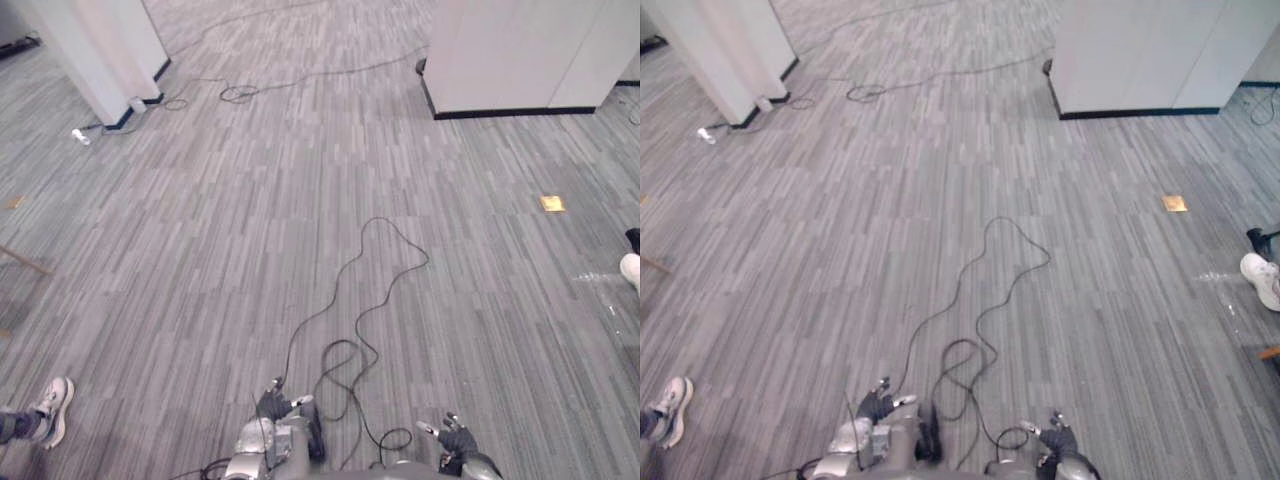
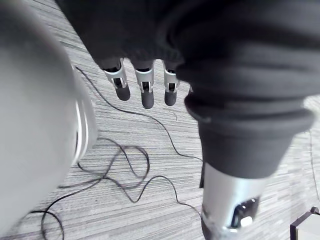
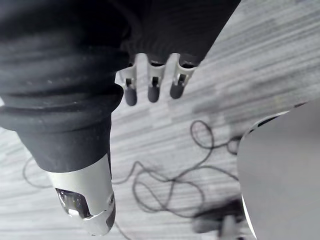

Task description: Organize washtable

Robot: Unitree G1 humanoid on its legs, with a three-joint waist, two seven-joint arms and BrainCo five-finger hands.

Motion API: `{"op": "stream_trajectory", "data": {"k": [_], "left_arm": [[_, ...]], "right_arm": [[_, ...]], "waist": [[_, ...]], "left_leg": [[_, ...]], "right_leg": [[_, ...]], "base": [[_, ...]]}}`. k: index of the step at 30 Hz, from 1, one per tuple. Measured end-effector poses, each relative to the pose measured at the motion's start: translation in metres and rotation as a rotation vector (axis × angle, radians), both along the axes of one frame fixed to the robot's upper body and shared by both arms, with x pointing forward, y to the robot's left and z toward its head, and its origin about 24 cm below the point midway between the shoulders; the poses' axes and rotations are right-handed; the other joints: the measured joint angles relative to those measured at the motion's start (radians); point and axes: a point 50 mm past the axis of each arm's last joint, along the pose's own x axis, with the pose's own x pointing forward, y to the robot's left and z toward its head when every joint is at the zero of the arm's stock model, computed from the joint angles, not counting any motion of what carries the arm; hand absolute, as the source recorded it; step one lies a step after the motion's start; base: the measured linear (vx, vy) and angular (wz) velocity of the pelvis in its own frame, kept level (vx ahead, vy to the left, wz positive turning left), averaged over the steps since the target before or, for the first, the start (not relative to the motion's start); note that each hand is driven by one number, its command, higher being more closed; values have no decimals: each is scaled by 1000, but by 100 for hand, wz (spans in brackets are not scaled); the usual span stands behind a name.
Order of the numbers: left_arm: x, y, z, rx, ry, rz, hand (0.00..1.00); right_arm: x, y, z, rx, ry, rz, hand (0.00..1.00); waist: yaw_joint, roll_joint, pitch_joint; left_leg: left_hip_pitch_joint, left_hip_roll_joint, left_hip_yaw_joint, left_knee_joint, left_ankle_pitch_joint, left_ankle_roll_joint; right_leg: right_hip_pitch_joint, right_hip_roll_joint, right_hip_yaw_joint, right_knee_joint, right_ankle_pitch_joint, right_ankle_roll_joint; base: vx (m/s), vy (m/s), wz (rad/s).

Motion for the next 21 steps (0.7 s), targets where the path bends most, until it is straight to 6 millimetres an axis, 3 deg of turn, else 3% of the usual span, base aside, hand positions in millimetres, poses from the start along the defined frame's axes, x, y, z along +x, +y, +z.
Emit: {"op": "stream_trajectory", "data": {"k": [1, 2, 3, 4, 5, 6, 7, 8, 9, 10, 12, 14, 15, 16, 17, 18, 19, 21], "left_arm": [[-1, 2, 0, 4, 3, 1, 0], [-7, 7, -3, 17, 25, 4, 0], [-8, 8, -4, 20, 34, 3, 0], [-11, 12, -6, 28, 48, 5, 0], [-10, 13, -6, 33, 48, 4, 0], [-9, 16, -6, 42, 53, 2, 0], [-9, 17, -8, 44, 70, -1, 0], [-11, 17, -9, 47, 82, -1, 0], [-15, 20, -11, 58, 102, 1, 0], [-22, 22, -14, 63, 133, 5, 0], [-24, 24, -15, 69, 143, 5, 0], [-16, 25, -12, 73, 124, -3, 0], [-15, 24, -12, 74, 121, -13, 0], [-19, 26, -13, 76, 133, -20, 0], [-24, 27, -15, 79, 147, -21, 0], [-29, 23, -17, 70, 165, -20, 0], [-29, 21, -17, 61, 163, -12, 0], [-30, 19, -17, 34, 160, 48, 0]], "right_arm": [[-5, 0, -2, 1, 23, 3, 0], [-15, 2, -5, 5, 49, 2, 0], [-16, 5, -6, 12, 50, 0, 0], [-16, 7, -6, 17, 49, -3, 0], [-15, 7, -6, 19, 45, -7, 0], [-12, 9, -5, 23, 41, -8, 0], [-11, 10, -5, 27, 36, -12, 0], [-10, 10, -5, 26, 33, -14, 0], [-8, 8, -4, 19, 24, -11, 0], [-4, 6, -2, 6, 3, 7, 0], [4, 3, 2, -9, -32, 18, 0], [11, 3, 5, -6, -58, 20, 0], [14, 2, 6, -7, -68, 22, 0], [10, 2, 4, -4, -53, 15, 0], [6, 2, 2, -1, -37, 7, 0], [3, 1, 1, 2, -23, -3, 0], [-2, -2, -1, 5, -3, -26, 0], [-1, -6, 1, -6, -13, -34, 0]], "waist": [[18, -6, -9], [10, -26, -47], [0, -49, -61], [-14, -64, -78], [-16, -73, -77], [-15, -86, -71], [-18, -95, -62], [-17, -91, -54], [-15, -74, -39], [-28, -59, -34], [-52, -36, -35], [-70, -50, -29], [-81, -66, -21], [-91, -74, -15], [-93, -88, -17], [-93, -91, -21], [-92, -82, -29], [-94, -54, -30]], "left_leg": [[-4, 1, 5, 37, 90, 78], [-9, -40, 2, 61, 133, 168], [-10, -59, 3, 77, 110, 193], [-7, -84, 6, 106, 74, 214], [0, -97, 5, 120, 54, 218], [39, -119, -2, 127, 8, 237], [115, -139, -13, 112, -28, 244], [165, -144, -20, 100, -50, 247], [293, -143, -29, 40, -78, 247], [404, -133, -33, -34, -82, 251], [487, -117, -37, -89, -82, 251], [536, -112, -58, -129, -87, 250], [572, -100, -71, -150, -116, 223], [606, -96, -106, -163, -141, 193], [625, -96, -123, -157, -146, 184], [643, -89, -136, -129, -151, 176], [611, -63, -139, -19, -153, 147], [499, -34, -125, 234, -148, 90]], "right_leg": [[42, -16, 6, -5, -21, 34], [47, -51, 40, 44, -37, 63], [22, -72, 57, 100, -43, 72], [-47, -101, 93, 253, -41, 88], [-79, -110, 114, 348, -33, 122], [-154, -123, 148, 562, 25, 221], [-206, -142, 143, 755, 20, 209], [-218, -149, 127, 813, 2, 177], [-230, -145, 89, 845, -50, 89], [-269, -126, 56, 800, -88, 28], [-368, -92, 8, 659, -98, 8], [-476, -82, -3, 471, -37, 39], [-509, -81, -3, 294, 78, 53], [-515, -79, -3, 229, 238, 65], [-506, -78, 7, 252, 280, 66], [-502, -77, 12, 300, 259, 11], [-487, -76, -9, 343, 199, -7], [-455, -69, -34, 340, 157, -21]], "base": [[667, 285, -55], [717, 268, -38], [770, 235, 2], [613, 175, 23], [745, 216, 33], [707, 189, 40], [689, 162, 33], [667, 131, 8], [615, 103, -14], [586, 88, -12], [590, 31, 22], [591, -53, 50], [636, -131, 72], [546, -141, 78], [463, -146, 58], [602, -207, 46], [695, -245, 35], [606, -200, 29]]}}
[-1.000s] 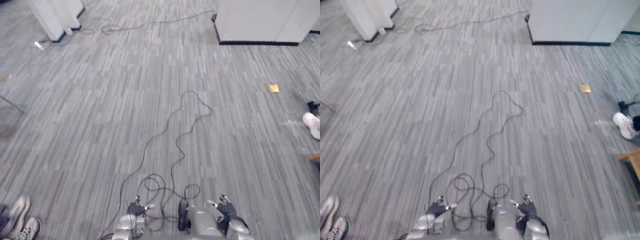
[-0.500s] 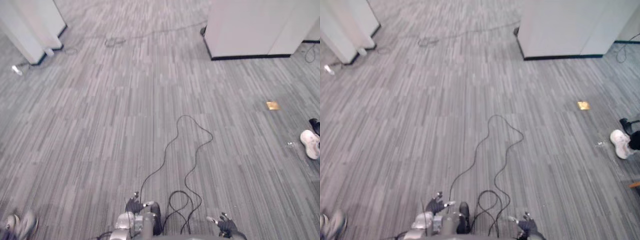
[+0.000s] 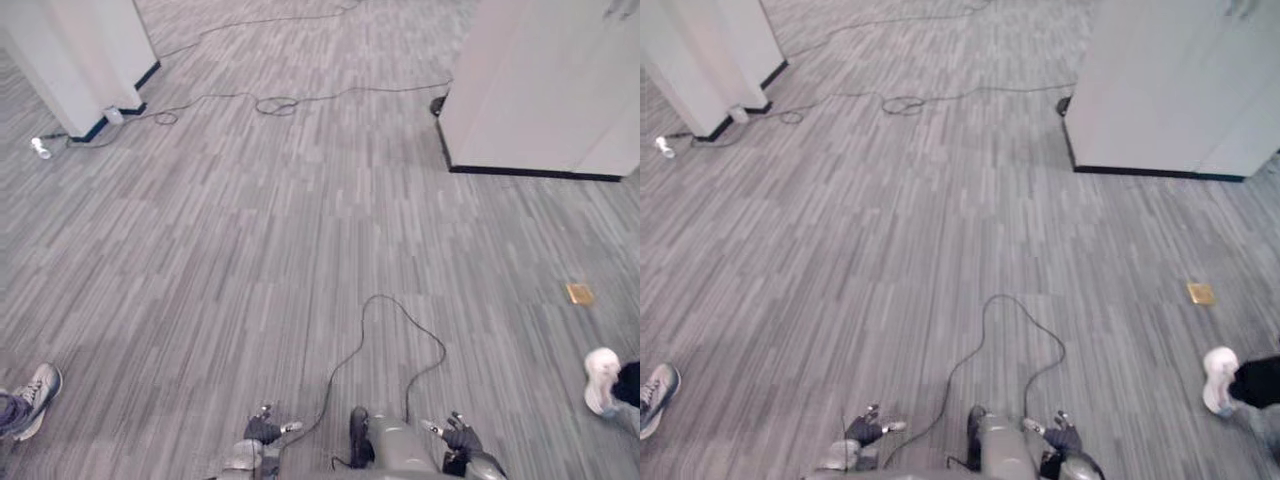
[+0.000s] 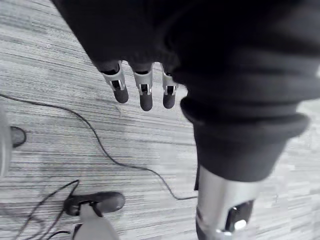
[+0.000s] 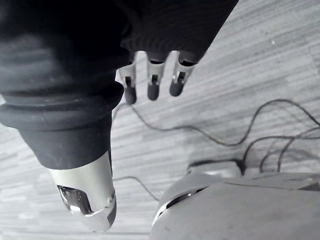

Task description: Organize washtable

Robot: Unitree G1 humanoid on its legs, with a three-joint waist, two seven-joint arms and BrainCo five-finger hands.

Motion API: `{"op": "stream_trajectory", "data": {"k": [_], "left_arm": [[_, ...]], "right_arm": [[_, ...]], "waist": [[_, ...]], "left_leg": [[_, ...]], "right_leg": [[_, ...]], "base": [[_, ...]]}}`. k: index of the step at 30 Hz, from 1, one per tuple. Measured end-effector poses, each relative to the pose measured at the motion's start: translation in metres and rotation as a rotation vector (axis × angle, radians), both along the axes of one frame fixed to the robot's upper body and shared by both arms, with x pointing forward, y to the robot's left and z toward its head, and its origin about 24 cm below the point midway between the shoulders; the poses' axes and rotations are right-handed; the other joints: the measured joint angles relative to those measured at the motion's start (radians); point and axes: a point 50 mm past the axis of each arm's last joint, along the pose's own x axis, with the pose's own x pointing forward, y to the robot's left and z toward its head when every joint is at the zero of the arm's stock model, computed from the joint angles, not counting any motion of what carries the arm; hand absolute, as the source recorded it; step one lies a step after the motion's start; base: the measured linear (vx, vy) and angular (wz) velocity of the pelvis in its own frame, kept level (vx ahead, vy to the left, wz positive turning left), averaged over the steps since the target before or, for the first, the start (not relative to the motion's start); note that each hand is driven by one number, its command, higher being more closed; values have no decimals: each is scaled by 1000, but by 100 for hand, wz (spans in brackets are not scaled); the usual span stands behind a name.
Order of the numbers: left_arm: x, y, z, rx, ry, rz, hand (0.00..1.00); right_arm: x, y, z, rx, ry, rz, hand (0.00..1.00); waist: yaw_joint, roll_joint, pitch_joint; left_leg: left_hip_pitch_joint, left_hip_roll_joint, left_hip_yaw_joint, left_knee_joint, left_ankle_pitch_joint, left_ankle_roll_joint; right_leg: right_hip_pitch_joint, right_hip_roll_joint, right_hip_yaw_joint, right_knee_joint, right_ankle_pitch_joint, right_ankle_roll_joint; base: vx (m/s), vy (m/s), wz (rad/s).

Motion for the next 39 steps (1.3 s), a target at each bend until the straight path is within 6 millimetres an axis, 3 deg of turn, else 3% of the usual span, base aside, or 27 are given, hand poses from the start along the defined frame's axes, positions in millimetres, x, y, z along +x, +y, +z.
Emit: {"op": "stream_trajectory", "data": {"k": [1, 2, 4, 8, 9, 10, 11, 12, 13, 14, 15, 16, 17, 18, 19, 21, 22, 25, 27, 28, 30, 31, 32, 35, 36, 38, 39], "left_arm": [[1, -2, 1, -20, -11, 49, 0], [4, -2, 4, -26, -40, 87, 0], [6, 4, 6, -11, -59, 90, 0], [9, 11, 9, 4, -90, 98, 0], [10, 11, 10, 7, -98, 96, 0], [11, 12, 11, 10, -103, 89, 0], [11, 11, 11, 11, -105, 81, 0], [9, 13, 10, 21, -100, 65, 0], [7, 15, 9, 23, -90, 65, 0], [4, 15, 8, 25, -79, 57, 0], [4, 18, 8, 39, -71, 32, 0], [5, 20, 8, 46, -69, 18, 0], [5, 24, 7, 58, -61, 16, 0], [4, 26, 7, 64, -56, 16, 0], [3, 28, 6, 68, -34, 12, 0], [-1, 25, 3, 69, -8, -21, 0], [-5, 24, 2, 67, 3, -20, 0], [-1, 23, 3, 65, -3, -27, 0], [0, 21, 2, 61, -2, -36, 0], [-1, 19, 2, 61, 0, -44, 0], [-3, 16, 1, 55, 11, -47, 0], [-5, 12, -1, 44, 23, -48, 0], [-5, 10, -1, 37, 21, -44, 0], [-2, 5, 0, 8, 0, 33, 0], [-2, 5, 1, -2, -12, 72, 0], [0, 12, 3, 16, -28, 78, 0], [-1, 15, 4, 24, -35, 82, 0]], "right_arm": [[3, -5, 3, -19, -21, 1, 0], [1, -9, 4, -31, -13, 3, 0], [-6, -8, 1, -33, 10, 3, 0], [-2, 2, 0, -11, 13, 27, 0], [-1, 4, -1, -4, 15, 28, 0], [-1, 7, -2, 5, 25, 31, 0], [-2, 8, -3, 7, 31, 35, 0], [-5, 10, -4, 8, 51, 55, 0], [-8, 12, -5, 9, 62, 71, 0], [-8, 12, -6, 9, 62, 74, 0], [-12, 15, -7, 16, 71, 77, 0], [-11, 17, -7, 21, 66, 77, 0], [-10, 21, -7, 30, 63, 74, 0], [-9, 23, -7, 33, 61, 75, 0], [-7, 24, -7, 37, 57, 82, 0], [-1, 25, -5, 27, 33, 103, 0], [2, 24, -3, 18, 16, 133, 0], [12, 25, 1, 16, -34, 149, 0], [15, 25, 3, 17, -48, 145, 0], [14, 24, 2, 19, -44, 136, 0], [14, 19, 3, 13, -44, 110, 0], [13, 17, 2, 12, -41, 89, 0], [13, 16, 3, 15, -46, 75, 0], [13, 7, 5, -5, -55, 56, 0], [15, 3, 7, -20, -66, 58, 0], [12, 11, 4, 0, -43, 66, 0], [8, 16, 1, 20, -22, 63, 0]], "waist": [[0, 25, 14], [14, 43, 25], [39, 32, 29], [58, 18, 21], [60, 18, 21], [71, 21, 21], [84, 26, 19], [99, 35, 14], [110, 28, 6], [106, 19, -10], [84, -8, -30], [77, -18, -33], [78, -41, -30], [76, -51, -28], [68, -57, -21], [61, -41, -7], [50, -33, -5], [27, -29, -6], [14, -38, -2], [9, -54, 0], [-15, -50, 2], [-21, -44, 2], [-19, -37, 5], [-9, 11, 6], [2, 36, 20], [29, 44, 29], [36, 19, 34]], "left_leg": [[-121, 58, 27, 280, 39, -72], [-199, 131, 79, 505, 36, -69], [-263, 189, 152, 623, 20, -42], [-426, 161, 262, 380, -3, -5], [-455, 131, 258, 264, 1, -8], [-496, 57, 215, -46, 67, -56], [-507, 47, 198, -139, 102, -63], [-534, 40, 173, -218, 169, -54], [-535, 30, 168, -193, 297, 22], [-533, 15, 164, -196, 342, 77], [-532, -25, 159, -186, 316, 125], [-529, -37, 161, -166, 296, 138], [-486, -58, 164, -147, 230, 144], [-458, -69, 160, -149, 208, 148], [-380, -90, 148, -160, 164, 150], [-221, -99, 145, -227, 120, 147], [-132, -98, 145, -274, 98, 155], [-33, -77, 145, -325, 46, 141], [21, -66, 143, -347, 12, 111], [70, -71, 135, -364, -12, 95], [138, -60, 90, -381, -49, 73], [155, -39, 61, -342, -55, 61], [150, -26, 48, -298, -54, 57], [-51, 48, 37, 216, 50, -93], [-152, 116, 58, 465, 77, -118], [-232, 181, 116, 649, 48, -75], [-268, 182, 170, 640, 28, -42]], "right_leg": [[61, 23, -5, -25, -28, -13], [138, 55, -9, -52, -52, -39], [263, 66, -4, -105, -87, -57], [433, 43, 27, -249, -107, -30], [461, 32, 34, -274, -112, -19], [514, 10, 53, -333, -121, 2], [532, 7, 68, -354, -125, 14], [566, 8, 94, -390, -138, 46], [600, -1, 110, -387, -154, 74], [599, -18, 114, -371, -154, 74], [557, -56, 124, -281, -151, 78], [502, -68, 148, -154, -137, 99], [409, -82, 190, 95, -66, 185], [373, -86, 206, 202, -12, 227], [304, -103, 193, 404, -23, 210], [250, -116, 142, 494, -119, 119], [197, -107, 104, 474, -168, 69], [21, -54, 27, 269, -190, 53], [-26, -13, -3, -42, -73, 76], [-35, -3, -13, -226, 30, 82], [-26, 3, -10, -276, 197, 64], [-17, 16, 0, -220, 234, -9], [-20, 21, -6, -171, 192, -39], [44, 39, -38, -103, 54, -52], [106, 73, -34, -118, 20, -66], [229, 103, -5, -152, -30, -92], [308, 100, 26, -188, -41, -83]], "base": [[530, -137, 14], [526, -120, 0], [530, -65, -15], [465, -6, -15], [667, 139, -27], [697, 177, -36], [603, 200, -60], [625, 282, -67], [643, 292, -52], [786, 342, -8], [659, 279, 26], [776, 333, 33], [635, 275, 24], [621, 241, 25], [475, 164, 20], [592, 167, 3], [574, 127, -9], [414, 12, -3], [524, -36, 3], [606, -83, 32], [803, -139, 55], [715, -143, 44], [702, -168, 36], [663, -193, 24], [637, -113, -18], [681, -60, -46], [711, -53, -61]]}}
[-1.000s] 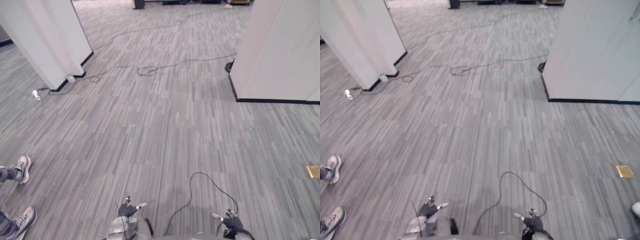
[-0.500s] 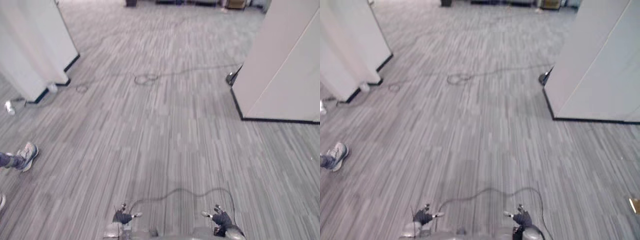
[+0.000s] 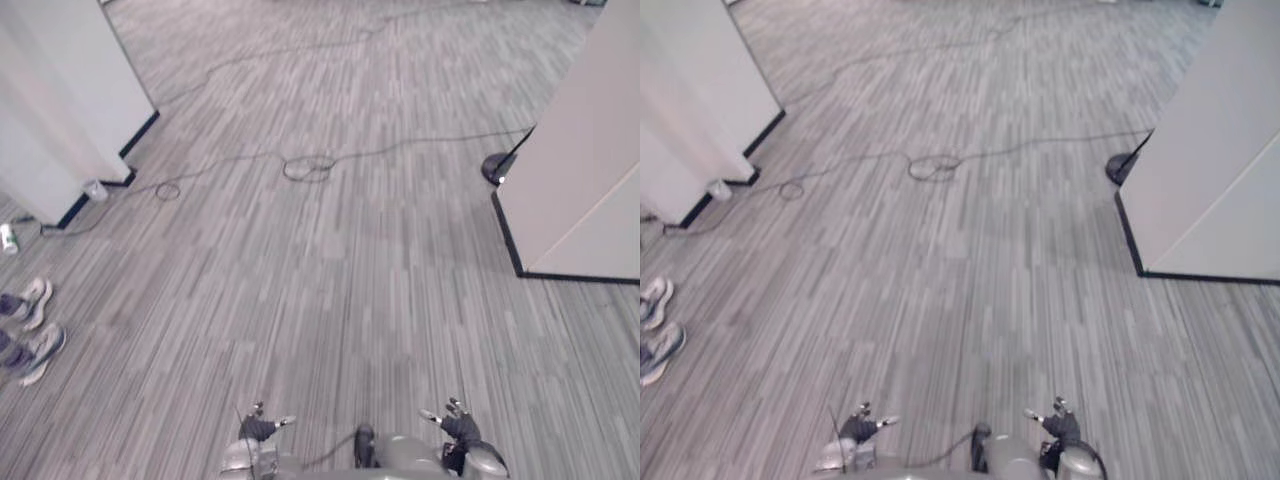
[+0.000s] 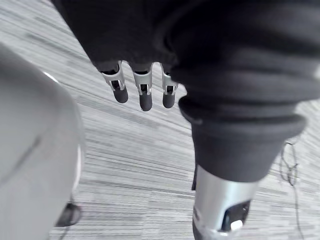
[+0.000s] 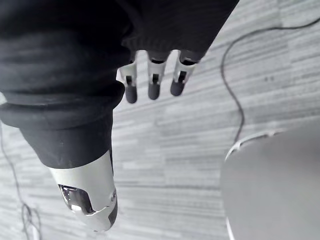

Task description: Organize washtable

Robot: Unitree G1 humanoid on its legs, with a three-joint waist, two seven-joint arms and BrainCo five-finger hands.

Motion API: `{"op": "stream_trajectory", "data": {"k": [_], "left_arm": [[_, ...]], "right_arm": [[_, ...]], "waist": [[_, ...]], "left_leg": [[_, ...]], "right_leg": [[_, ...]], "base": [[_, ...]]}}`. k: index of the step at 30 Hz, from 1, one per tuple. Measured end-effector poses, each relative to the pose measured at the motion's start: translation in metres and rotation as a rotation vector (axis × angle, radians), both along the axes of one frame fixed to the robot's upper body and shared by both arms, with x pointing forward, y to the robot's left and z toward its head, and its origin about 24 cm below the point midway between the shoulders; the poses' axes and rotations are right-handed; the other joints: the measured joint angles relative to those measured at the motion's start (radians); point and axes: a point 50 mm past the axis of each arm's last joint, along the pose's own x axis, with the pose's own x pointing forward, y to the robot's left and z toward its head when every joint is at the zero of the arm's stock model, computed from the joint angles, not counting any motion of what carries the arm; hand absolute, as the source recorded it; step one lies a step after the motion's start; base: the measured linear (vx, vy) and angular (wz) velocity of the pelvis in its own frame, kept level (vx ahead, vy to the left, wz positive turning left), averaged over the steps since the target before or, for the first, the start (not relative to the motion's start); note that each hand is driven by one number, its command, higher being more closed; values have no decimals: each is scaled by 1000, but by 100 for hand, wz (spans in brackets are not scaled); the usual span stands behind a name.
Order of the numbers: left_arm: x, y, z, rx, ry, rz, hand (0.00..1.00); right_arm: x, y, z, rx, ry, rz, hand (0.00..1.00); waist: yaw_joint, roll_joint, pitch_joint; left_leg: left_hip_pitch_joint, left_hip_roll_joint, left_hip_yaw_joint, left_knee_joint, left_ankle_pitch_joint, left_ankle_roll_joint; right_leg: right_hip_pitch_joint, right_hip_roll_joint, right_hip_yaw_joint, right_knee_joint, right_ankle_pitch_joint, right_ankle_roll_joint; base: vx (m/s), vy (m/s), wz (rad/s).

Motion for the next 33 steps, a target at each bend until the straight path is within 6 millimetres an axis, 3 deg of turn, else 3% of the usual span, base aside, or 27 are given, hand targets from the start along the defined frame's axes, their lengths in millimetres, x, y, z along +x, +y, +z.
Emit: {"op": "stream_trajectory", "data": {"k": [1, 2, 3, 5, 7, 9, 10, 11, 12, 13, 14, 15, 16, 18, 20, 21, 23, 24, 25, 27, 28, 30, 31, 33], "left_arm": [[-1, 4, 1, 10, -8, 2, 0], [0, 4, 2, 11, -14, 3, 0], [0, 5, 2, 13, -16, 2, 0], [1, 5, 2, 17, -18, -9, 0], [3, 0, 3, 8, -30, -29, 0], [6, 0, 4, 9, -47, -36, 0], [3, 0, 3, 15, -34, -58, 0], [2, 3, 3, 22, -27, -64, 0], [3, 6, 3, 31, -25, -67, 0], [8, 12, 4, 51, -23, -75, 0], [9, 14, 4, 59, -14, -81, 0], [7, 15, 2, 69, 9, -112, 0], [3, 13, 0, 70, 27, -133, 0], [2, 9, 0, 64, 29, -139, 0], [3, 5, -1, 53, 27, -141, 0], [7, 2, 0, 47, 17, -151, 0], [10, -2, 1, 36, 13, -163, 0], [3, -3, -2, 35, 33, -167, 0], [-1, -5, -3, 28, 45, -168, 0], [0, -8, -3, 21, 40, -158, 0], [2, -12, -2, 3, 24, -128, 0], [5, -14, -1, -10, 9, -92, 0], [5, -17, -1, -19, 5, -89, 0], [5, -19, -1, -22, 5, -94, 0]], "right_arm": [[0, 1, -1, 5, 5, -1, 0], [0, 1, -1, 6, 7, -1, 0], [1, 1, -1, 8, 7, -1, 0], [-4, 0, -3, 8, 29, -9, 0], [-6, -5, -3, -10, 42, 8, 0], [-19, -5, -7, -13, 86, 8, 0], [-22, -4, -8, -17, 92, 11, 0], [-21, -1, -8, -10, 89, 11, 0], [-21, 2, -8, -1, 88, 9, 0], [-16, 8, -8, 14, 75, 9, 0], [-13, 10, -7, 20, 69, 13, 0], [-6, 13, -6, 24, 53, 20, 0], [-5, 13, -5, 19, 48, 33, 0], [-1, 11, -4, 1, 29, 72, 0], [2, 11, -2, -4, 10, 80, 0], [7, 11, 0, -5, -6, 80, 0], [10, 10, 0, -6, -12, 74, 0], [7, 9, 0, -5, -5, 61, 0], [4, 6, -1, -6, 1, 34, 0], [6, 1, 0, -12, -2, 19, 0], [5, 1, 0, -10, -3, 8, 0], [6, -4, 2, -24, -18, -5, 0], [6, -8, 3, -30, -22, -12, 0], [1, -8, 1, -27, -3, -25, 0]], "waist": [[8, -1, 0], [10, 2, 0], [16, 0, 0], [19, 1, 0], [28, 26, -8], [48, 5, -27], [46, -7, -58], [42, -22, -69], [41, -39, -70], [31, -75, -64], [17, -88, -57], [7, -94, -41], [10, -81, -28], [5, -66, -24], [-4, -60, -25], [-13, -56, -24], [-17, -57, -18], [-18, -60, -18], [-23, -58, -20], [-25, -53, -19], [-15, -39, -17], [-9, -12, -8], [-8, 9, -4], [-9, 10, -3]], "left_leg": [[-50, -4, 39, -58, -20, 32], [-82, -8, 57, -104, -25, 40], [-137, -38, 67, -259, -25, 40], [-198, -116, 22, -639, 19, -12], [-249, -132, -34, -856, 89, -43], [-271, -148, -47, -819, 202, 23], [-274, -176, -51, -802, 255, 84], [-270, -192, -43, -776, 254, 134], [-259, -206, -35, -767, 235, 144], [-222, -235, -25, -755, 192, 164], [-196, -246, -23, -747, 167, 172], [-124, -257, -26, -734, 121, 180], [-21, -262, -15, -768, 86, 179], [122, -262, -8, -860, 67, 180], [199, -256, -5, -929, 67, 179], [232, -247, -5, -961, 62, 171], [270, -241, -8, -988, 53, 155], [304, -247, -17, -992, 32, 122], [338, -246, -40, -984, 8, 86], [349, -225, -58, -908, -9, 57], [281, -199, -60, -719, -17, 34], [175, -138, -48, -457, -13, -10], [127, -86, -13, -336, -19, -10], [119, -51, 47, -325, -24, -1]], "right_leg": [[71, -3, 33, -53, -7, 1], [102, -6, 49, -79, -8, 4], [144, -20, 77, -119, -13, 19], [206, -51, 119, -179, -38, 47], [251, -52, 150, -221, -71, 80], [295, -87, 179, -212, -125, 125], [259, -121, 182, -118, -145, 152], [175, -133, 194, 69, -152, 168], [121, -148, 204, 196, -144, 184], [21, -177, 213, 439, -73, 293], [-17, -187, 211, 551, -54, 321], [-68, -219, 170, 704, -69, 279], [-99, -237, 116, 750, -102, 216], [-146, -233, 51, 690, -149, 146], [-222, -201, -11, 536, -162, 150], [-273, -167, -26, 379, -151, 155], [-290, -113, -14, 61, -25, 155], [-279, -95, 7, -57, 117, 131], [-258, -92, 43, -30, 221, 102], [-255, -93, 31, 58, 188, 68], [-234, -96, 17, 91, 132, 56], [-191, -83, -1, 84, 96, 44], [-139, -72, -14, 70, 75, 35], [-52, -76, -20, 25, 60, 32]], "base": [[578, -30, -64], [564, 36, -71], [532, 99, -68], [516, 143, -59], [592, 300, -56], [639, 361, -57], [711, 348, -39], [706, 339, -32], [693, 325, -15], [539, 236, 6], [647, 247, 21], [616, 203, 3], [691, 220, -10], [586, 154, -18], [442, 43, 1], [496, -2, 5], [499, -23, 11], [511, -71, 39], [655, -130, 52], [527, -163, 40], [436, -189, 24], [421, -160, 24], [394, -92, 23], [361, -70, 13]]}}
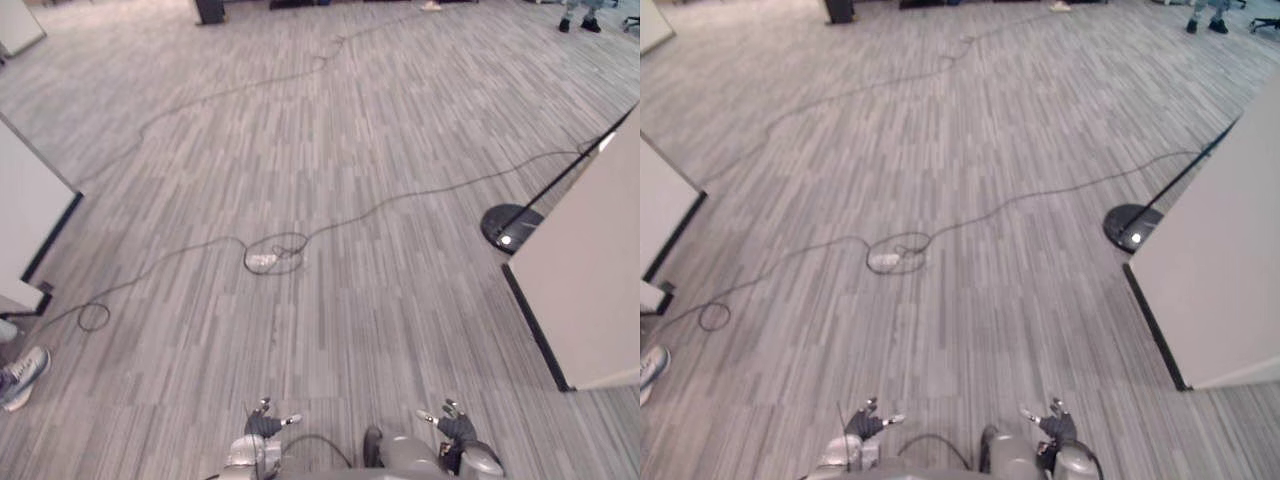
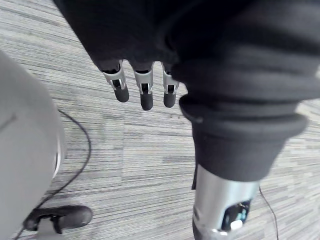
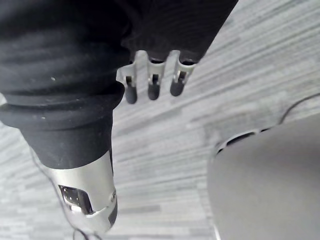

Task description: Organize washtable

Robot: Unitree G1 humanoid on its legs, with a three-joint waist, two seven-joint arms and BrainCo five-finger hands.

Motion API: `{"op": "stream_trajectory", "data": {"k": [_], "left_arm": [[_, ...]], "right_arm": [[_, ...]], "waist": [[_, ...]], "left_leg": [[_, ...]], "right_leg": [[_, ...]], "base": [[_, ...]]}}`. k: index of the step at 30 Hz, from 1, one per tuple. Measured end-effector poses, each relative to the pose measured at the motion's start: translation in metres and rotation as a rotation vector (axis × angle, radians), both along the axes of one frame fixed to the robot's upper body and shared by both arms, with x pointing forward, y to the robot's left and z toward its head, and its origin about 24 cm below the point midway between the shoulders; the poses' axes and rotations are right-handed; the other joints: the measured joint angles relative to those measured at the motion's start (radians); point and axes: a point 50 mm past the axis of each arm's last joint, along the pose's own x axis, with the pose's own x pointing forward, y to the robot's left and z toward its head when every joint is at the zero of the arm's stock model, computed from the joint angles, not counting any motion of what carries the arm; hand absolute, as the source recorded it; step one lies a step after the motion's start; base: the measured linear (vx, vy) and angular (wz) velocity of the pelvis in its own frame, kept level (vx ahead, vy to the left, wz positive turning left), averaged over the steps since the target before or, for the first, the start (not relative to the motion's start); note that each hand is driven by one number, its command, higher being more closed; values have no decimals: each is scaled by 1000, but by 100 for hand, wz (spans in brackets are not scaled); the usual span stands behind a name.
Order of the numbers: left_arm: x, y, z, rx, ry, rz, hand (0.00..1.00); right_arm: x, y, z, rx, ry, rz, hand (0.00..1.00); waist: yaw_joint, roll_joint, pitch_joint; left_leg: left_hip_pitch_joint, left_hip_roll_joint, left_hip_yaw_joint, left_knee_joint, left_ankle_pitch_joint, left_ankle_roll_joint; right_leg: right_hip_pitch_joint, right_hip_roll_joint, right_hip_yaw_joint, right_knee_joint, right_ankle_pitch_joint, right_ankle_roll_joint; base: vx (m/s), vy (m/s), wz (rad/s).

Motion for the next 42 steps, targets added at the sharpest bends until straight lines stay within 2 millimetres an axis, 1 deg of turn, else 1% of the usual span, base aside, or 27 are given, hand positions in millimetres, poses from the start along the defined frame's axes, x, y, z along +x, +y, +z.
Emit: {"op": "stream_trajectory", "data": {"k": [1, 2, 3, 4, 5, 6, 7, 8, 9, 11, 12, 15, 17, 18, 24, 28, 31, 32, 33, 34, 35, 36, 37, 38, 39, 40, 42], "left_arm": [[1, -1, 0, -2, -4, 0, 0], [1, -1, 1, -1, -7, -7, 0], [2, -2, 1, -1, -9, -12, 0], [3, -2, 1, 0, -10, -20, 0], [3, -3, 1, 0, -10, -22, 0], [2, -4, 1, 0, -7, -35, 0], [2, -4, 0, 6, 0, -50, 0], [3, -2, 1, 12, -1, -55, 0], [2, 2, 0, 22, 5, -55, 0], [-2, 7, -1, 33, 22, -56, 0], [-2, 7, -2, 35, 26, -59, 0], [-8, 10, -3, 45, 42, -63, 0], [-9, 13, -3, 54, 48, -64, 0], [-22, 26, -6, 82, 86, -57, 0], [-22, 26, -6, 83, 85, -57, 0], [-20, 27, -6, 86, 84, -57, 0], [-19, 29, -5, 90, 80, -49, 0], [-19, 29, -5, 88, 79, -42, 0], [-19, 30, -5, 83, 79, -31, 0], [-18, 31, -5, 85, 77, -24, 0], [-17, 33, -4, 88, 74, -15, 0], [-17, 33, -4, 84, 73, 7, 0], [-18, 34, -5, 81, 76, 22, 0], [-20, 35, -5, 85, 78, 41, 0], [-20, 36, -5, 86, 76, 57, 0], [-19, 38, -4, 91, 75, 62, 0], [-21, 41, -4, 90, 77, 95, 0]], "right_arm": [[-2, 0, -1, 3, 8, -2, 0], [-4, 1, -2, 6, 18, -9, 0], [-4, 0, -2, 6, 19, -13, 0], [-5, -1, -2, 5, 21, -17, 0], [-5, -2, -2, 4, 23, -17, 0], [-6, -4, -2, -3, 26, -18, 0], [-6, -6, -2, -7, 29, -20, 0], [-8, -6, -2, -8, 33, -22, 0], [-11, -4, -3, 0, 40, -23, 0], [-14, -2, -5, 5, 49, -25, 0], [-19, -2, -6, 5, 60, -27, 0], [-23, -3, -6, 2, 68, -29, 0], [-23, -3, -6, 2, 69, -28, 0], [-42, -6, -12, -25, 159, 55, 0], [-42, -8, -12, -31, 159, 54, 0], [-42, -9, -12, -32, 164, 52, 0], [-38, -10, -11, -32, 163, 29, 0], [-38, -12, -11, -39, 163, 5, 0], [-34, -13, -10, -42, 154, -13, 0], [-32, -11, -10, -41, 148, -15, 0], [-33, -12, -10, -40, 150, -40, 0], [-33, -14, -10, -46, 147, -57, 0], [-32, -14, -9, -47, 143, -57, 0], [-31, -15, -9, -50, 139, -57, 0], [-33, -14, -9, -47, 143, -58, 0], [-33, -13, -10, -46, 144, -57, 0], [-33, -13, -10, -46, 145, -57, 0]], "waist": [[1, -5, 0], [0, -7, -1], [-2, -6, -2], [-2, -5, -2], [-2, -3, -3], [-2, 7, -7], [-2, 15, -11], [-3, 1, -11], [-2, -21, -13], [-7, -39, -21], [-9, -44, -24], [-9, -43, -30], [-9, -43, -30], [-8, -51, -28], [-8, -51, -28], [-7, -52, -36], [-5, -52, -36], [-1, -50, -37], [-1, -52, -36], [-1, -57, -33], [-1, -62, -29], [1, -62, -27], [0, -58, -26], [0, -54, -24], [-2, -48, -21], [0, -51, -21], [-3, -48, -17]], "left_leg": [[-9, -4, 25, -67, -1, 1], [-19, -17, 35, -179, 0, 1], [-25, -23, 33, -241, 1, 1], [-31, -38, 31, -372, 12, -4], [-30, -45, 30, -437, 37, -6], [-32, -47, 24, -521, 138, 3], [-16, -53, 15, -550, 172, 21], [-2, -64, 14, -567, 182, 26], [30, -83, 15, -607, 192, 27], [74, -114, 16, -667, 220, 34], [95, -136, 17, -698, 256, 35], [125, -160, 15, -740, 270, 41], [130, -165, 15, -762, 281, 41], [148, -145, -26, -855, 317, 35], [141, -144, -25, -855, 317, 35], [90, -142, -25, -855, 317, 36], [57, -143, -21, -852, 303, 51], [49, -145, -16, -847, 278, 58], [38, -150, -12, -838, 244, 71], [29, -158, -13, -821, 234, 77], [12, -170, -21, -781, 205, 87], [10, -179, -44, -770, 182, 97], [18, -183, -51, -773, 173, 105], [42, -186, -71, -774, 168, 119], [49, -187, -89, -770, 153, 134], [52, -185, -97, -770, 148, 137], [64, -166, -128, -770, 134, 138]], "right_leg": [[36, -11, 2, -35, 0, 0], [53, -23, 4, -53, -7, 12], [60, -27, 4, -58, -10, 17], [62, -33, 3, -58, -19, 31], [63, -33, 3, -55, -23, 39], [66, -25, 2, -50, -35, 58], [77, -22, 3, -44, -48, 74], [85, -33, 3, -44, -50, 77], [101, -50, 3, -49, -56, 88], [130, -73, 0, -63, -65, 101], [139, -87, 0, -73, -65, 103], [166, -105, -1, -97, -65, 112], [167, -106, -2, -103, -64, 115], [185, -50, -18, -185, -13, 110], [178, -52, -18, -185, -14, 110], [127, -51, -20, -187, -10, 115], [108, -52, -26, -199, -2, 128], [96, -56, -29, -190, -8, 137], [72, -69, -36, -149, -30, 170], [60, -82, -39, -123, -43, 189], [43, -110, -52, -65, -68, 219], [15, -132, -50, 26, -81, 223], [-2, -141, -50, 81, -81, 223], [-54, -150, -37, 190, -100, 214], [-85, -139, -15, 204, -131, 192], [-102, -131, -15, 207, -139, 185], [-159, -79, 2, 198, -142, 177]], "base": [[259, -37, 0], [264, -17, 0], [219, 28, 3], [185, 48, 5], [188, 82, 6], [198, 118, 4], [191, 126, 3], [160, 118, 1], [117, 90, 8], [97, 92, 12], [75, 79, 7], [74, 71, 5], [0, 0, 0], [0, 0, 0], [0, 0, 0], [-2, -4, 3], [58, 17, 4], [83, 59, 8], [79, 79, 10], [85, 102, 22], [73, 107, 31], [69, 113, 34], [102, 135, 32], [151, 155, 33], [173, 143, 32], [208, 109, 35], [187, 42, 43]]}}
